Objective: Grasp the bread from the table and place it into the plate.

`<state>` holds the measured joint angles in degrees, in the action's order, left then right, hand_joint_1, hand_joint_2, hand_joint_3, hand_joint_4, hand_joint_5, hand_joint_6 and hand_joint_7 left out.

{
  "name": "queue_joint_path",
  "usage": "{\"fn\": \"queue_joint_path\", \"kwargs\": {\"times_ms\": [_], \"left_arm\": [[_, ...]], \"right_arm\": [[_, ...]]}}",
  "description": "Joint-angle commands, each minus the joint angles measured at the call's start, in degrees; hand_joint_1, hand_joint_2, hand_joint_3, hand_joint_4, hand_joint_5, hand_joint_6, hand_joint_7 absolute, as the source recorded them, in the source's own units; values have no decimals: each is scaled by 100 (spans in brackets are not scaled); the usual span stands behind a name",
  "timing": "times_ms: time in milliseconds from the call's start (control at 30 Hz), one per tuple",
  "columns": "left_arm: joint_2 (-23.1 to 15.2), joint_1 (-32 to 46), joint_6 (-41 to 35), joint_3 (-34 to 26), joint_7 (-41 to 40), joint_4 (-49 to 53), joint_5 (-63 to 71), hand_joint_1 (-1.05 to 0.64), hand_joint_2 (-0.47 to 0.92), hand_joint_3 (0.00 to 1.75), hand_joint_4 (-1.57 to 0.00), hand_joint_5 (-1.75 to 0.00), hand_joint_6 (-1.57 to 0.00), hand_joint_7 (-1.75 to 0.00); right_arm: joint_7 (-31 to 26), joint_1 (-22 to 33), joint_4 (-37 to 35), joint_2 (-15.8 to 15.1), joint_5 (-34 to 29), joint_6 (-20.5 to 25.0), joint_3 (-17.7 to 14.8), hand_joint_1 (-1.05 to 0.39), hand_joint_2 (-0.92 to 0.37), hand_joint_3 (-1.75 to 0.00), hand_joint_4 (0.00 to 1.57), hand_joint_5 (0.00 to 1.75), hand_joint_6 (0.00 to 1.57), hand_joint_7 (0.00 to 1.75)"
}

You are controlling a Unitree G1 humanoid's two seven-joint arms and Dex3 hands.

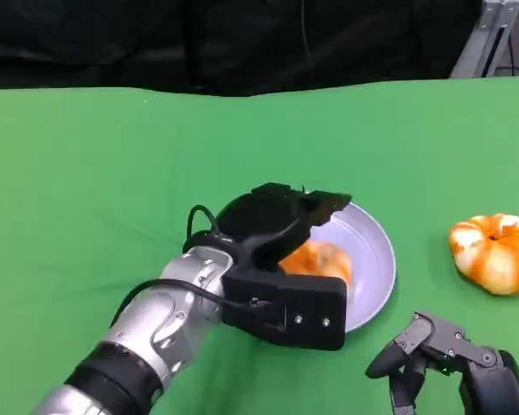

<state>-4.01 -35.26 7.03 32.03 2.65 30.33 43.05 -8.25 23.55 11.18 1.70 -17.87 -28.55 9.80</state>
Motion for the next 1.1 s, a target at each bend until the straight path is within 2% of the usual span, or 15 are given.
{"fn": "queue_joint_path", "kwargs": {"times_ms": [33, 200, 400, 500, 633, 667, 733, 833, 900, 1000, 1033, 1067, 1100], "left_arm": [[-184, -5, -143, 27, 377, -243, -28, -95, 92, 51, 0, 0, -2, 0], [-366, 74, -178, -24, 600, -523, -71, -94, 92, 52, -2, -1, -5, -2], [-517, 283, 18, -160, 485, -781, -248, -89, 92, 54, -5, -3, -8, -3], [-757, 971, 440, -734, 395, -1520, -989, -80, 92, 49, -13, -9, -15, -6], [-778, 1678, 878, -1335, 332, -2007, -1860, -67, 92, 49, -22, -16, -24, -10], [-757, 1835, 963, -1458, 271, -2114, -2003, -64, 92, 48, -26, -22, -27, -10], [-726, 1987, 1050, -1582, 219, -2220, -2120, -59, 92, 46, -17, -59, -35, -9], [-672, 2528, 1221, -1979, 211, -2584, -2723, -44, 92, 42, -20, -86, -48, -14], [-666, 2657, 1247, -2070, 242, -2685, -2860, -39, 92, 40, -23, -94, -52, -16], [-659, 2680, 1242, -2089, 275, -2717, -2882, -37, 92, 40, -23, -95, -53, -16], [-577, 3011, 1541, -2277, 211, -2796, -3238, -37, 92, 40, -23, -96, -53, -16], [-502, 3292, 1780, -2429, 161, -2867, -3536, -11, 76, 64, -58, -101, -82, -32], [-446, 3487, 1952, -2538, 139, -2913, -3747, -1, 63, 88, -72, -102, -93, -38]], "right_arm": [[-15, 57, 117, -32, 32, 42, -9, 5, -32, -141, 90, 175, 82, 133], [-19, 36, 96, -12, 80, 37, -5, 7, -31, -141, 90, 175, 82, 134], [-28, 25, 81, -20, 72, 39, -22, 7, -30, -142, 91, 175, 82, 134], [-2, 42, 101, -22, 111, 72, -16, 6, -31, -142, 90, 175, 82, 134], [-37, 21, 62, -31, 72, 22, -26, 6, -31, -142, 90, 174, 82, 134], [-32, 19, 65, -34, 82, 18, -25, 6, -31, -141, 90, 174, 82, 134], [-23, 19, 71, -38, 97, 19, -23, 6, -32, -140, 90, 174, 82, 134], [-23, -8, 52, -29, 104, 35, -23, 5, -32, -139, 89, 174, 82, 134], [-25, -14, 45, -26, 103, 37, -23, 6, -32, -139, 90, 174, 82, 134], [-25, -14, 44, -26, 103, 37, -23, 6, -32, -139, 90, 174, 82, 134], [-21, -10, 41, -35, 105, 23, -21, 6, -32, -139, 90, 174, 82, 134], [-22, -10, 35, -42, 101, 8, -23, 5, -33, -138, 89, 174, 82, 134], [-23, -9, 29, -46, 98, -3, -25, 5, -33, -138, 89, 174, 82, 134]]}}
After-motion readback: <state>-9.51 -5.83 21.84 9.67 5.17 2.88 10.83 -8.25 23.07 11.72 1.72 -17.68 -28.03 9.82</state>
